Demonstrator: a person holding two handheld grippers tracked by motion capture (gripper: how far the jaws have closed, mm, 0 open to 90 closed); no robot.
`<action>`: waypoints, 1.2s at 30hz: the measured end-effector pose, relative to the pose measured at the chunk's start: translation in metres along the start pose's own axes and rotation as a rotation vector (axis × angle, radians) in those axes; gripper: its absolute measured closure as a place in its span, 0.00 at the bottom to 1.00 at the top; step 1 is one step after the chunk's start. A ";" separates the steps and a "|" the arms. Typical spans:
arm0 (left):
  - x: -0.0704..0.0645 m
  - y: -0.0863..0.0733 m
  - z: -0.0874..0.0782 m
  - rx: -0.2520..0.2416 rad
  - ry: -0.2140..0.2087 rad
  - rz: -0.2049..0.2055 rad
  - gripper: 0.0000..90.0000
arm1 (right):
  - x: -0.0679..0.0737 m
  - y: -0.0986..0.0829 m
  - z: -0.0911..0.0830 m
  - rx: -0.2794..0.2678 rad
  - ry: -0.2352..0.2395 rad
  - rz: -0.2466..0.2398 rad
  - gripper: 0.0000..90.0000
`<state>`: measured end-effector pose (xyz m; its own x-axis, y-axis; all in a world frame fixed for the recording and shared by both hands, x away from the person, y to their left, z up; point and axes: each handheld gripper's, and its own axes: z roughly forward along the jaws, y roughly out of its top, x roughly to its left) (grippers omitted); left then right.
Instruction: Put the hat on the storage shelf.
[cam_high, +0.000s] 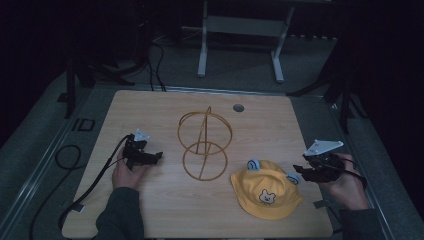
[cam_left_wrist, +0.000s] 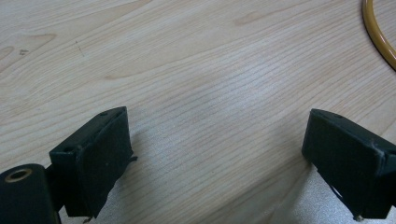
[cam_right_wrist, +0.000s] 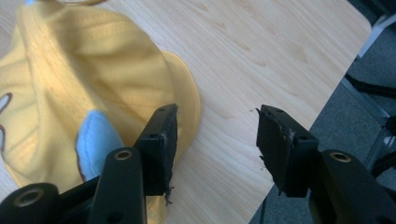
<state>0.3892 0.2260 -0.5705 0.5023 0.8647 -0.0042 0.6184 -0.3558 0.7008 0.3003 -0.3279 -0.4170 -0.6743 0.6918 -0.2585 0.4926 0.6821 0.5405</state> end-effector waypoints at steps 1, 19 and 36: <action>0.000 0.000 0.000 0.000 0.000 0.000 0.09 | 0.000 0.002 -0.001 0.000 0.002 -0.007 0.53; 0.000 0.000 0.000 0.000 0.000 0.000 0.09 | 0.015 0.028 -0.009 -0.010 0.074 -0.062 0.42; 0.000 0.000 0.000 0.000 0.000 0.000 0.09 | 0.036 0.042 -0.004 0.005 0.147 -0.124 0.30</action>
<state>0.3892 0.2261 -0.5705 0.5025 0.8646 -0.0044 0.6183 -0.3558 0.7008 0.2943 -0.2754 -0.4007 -0.8031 0.5603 -0.2028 0.4031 0.7615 0.5076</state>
